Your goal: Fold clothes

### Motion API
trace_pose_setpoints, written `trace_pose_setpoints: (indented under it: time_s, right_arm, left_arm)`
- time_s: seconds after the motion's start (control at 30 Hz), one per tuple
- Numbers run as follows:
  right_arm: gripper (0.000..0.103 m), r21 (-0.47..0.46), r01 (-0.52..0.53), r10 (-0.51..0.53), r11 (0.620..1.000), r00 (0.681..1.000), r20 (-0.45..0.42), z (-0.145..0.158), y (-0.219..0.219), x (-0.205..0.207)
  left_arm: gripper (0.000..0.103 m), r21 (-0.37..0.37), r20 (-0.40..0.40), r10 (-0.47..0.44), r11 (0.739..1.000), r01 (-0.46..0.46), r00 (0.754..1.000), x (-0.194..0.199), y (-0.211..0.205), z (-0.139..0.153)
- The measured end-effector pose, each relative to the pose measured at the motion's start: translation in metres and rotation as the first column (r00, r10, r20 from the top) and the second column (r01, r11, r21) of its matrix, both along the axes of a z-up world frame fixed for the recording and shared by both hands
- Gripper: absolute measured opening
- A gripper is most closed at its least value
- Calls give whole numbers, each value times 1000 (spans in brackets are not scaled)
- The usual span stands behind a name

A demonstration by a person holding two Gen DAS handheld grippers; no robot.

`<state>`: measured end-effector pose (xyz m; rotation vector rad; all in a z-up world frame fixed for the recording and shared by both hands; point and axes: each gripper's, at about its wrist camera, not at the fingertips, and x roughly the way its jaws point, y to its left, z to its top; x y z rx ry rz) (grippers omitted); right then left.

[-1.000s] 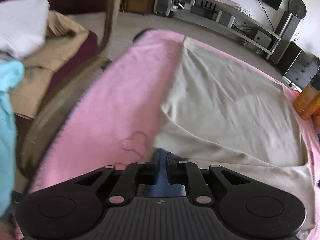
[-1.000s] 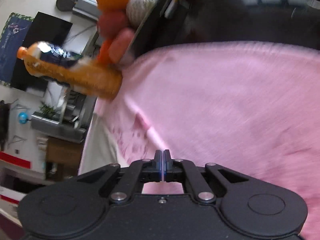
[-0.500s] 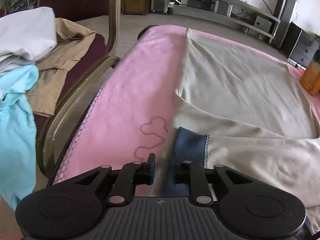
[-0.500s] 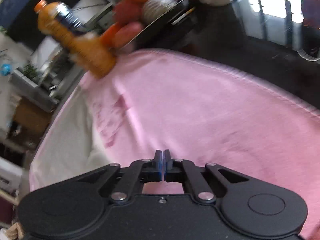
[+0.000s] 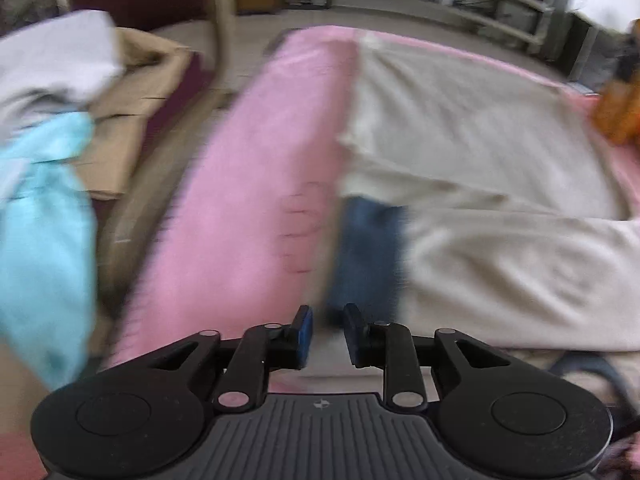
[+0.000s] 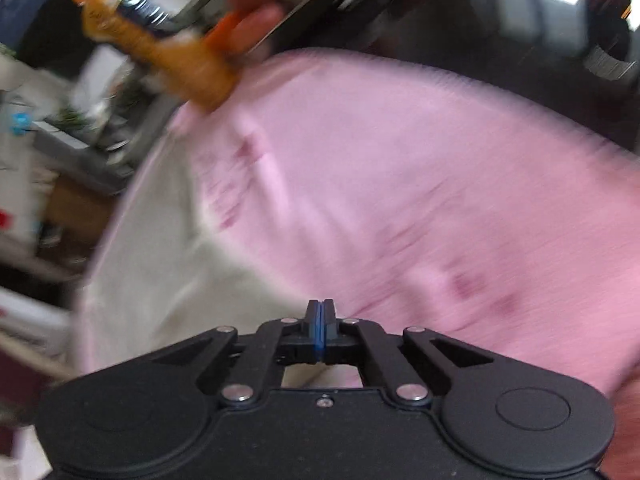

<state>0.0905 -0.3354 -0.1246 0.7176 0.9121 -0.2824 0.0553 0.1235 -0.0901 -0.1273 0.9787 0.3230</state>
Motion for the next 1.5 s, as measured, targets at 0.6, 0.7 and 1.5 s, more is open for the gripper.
trace_pose_setpoints:
  time_s: [0.6, 0.7, 1.5]
  right_arm:
    - [7, 208, -368, 330, 906, 923, 197, 18, 54, -35]
    - [7, 246, -356, 327, 902, 933, 149, 7, 62, -25]
    - [9, 7, -433, 427, 901, 890, 161, 40, 84, -43]
  left_arm:
    - [27, -151, 93, -136, 977, 149, 986, 4, -26, 3]
    - [31, -124, 65, -133, 982, 141, 989, 12, -28, -5]
    - [45, -129, 143, -51, 989, 70, 988, 9, -13, 22]
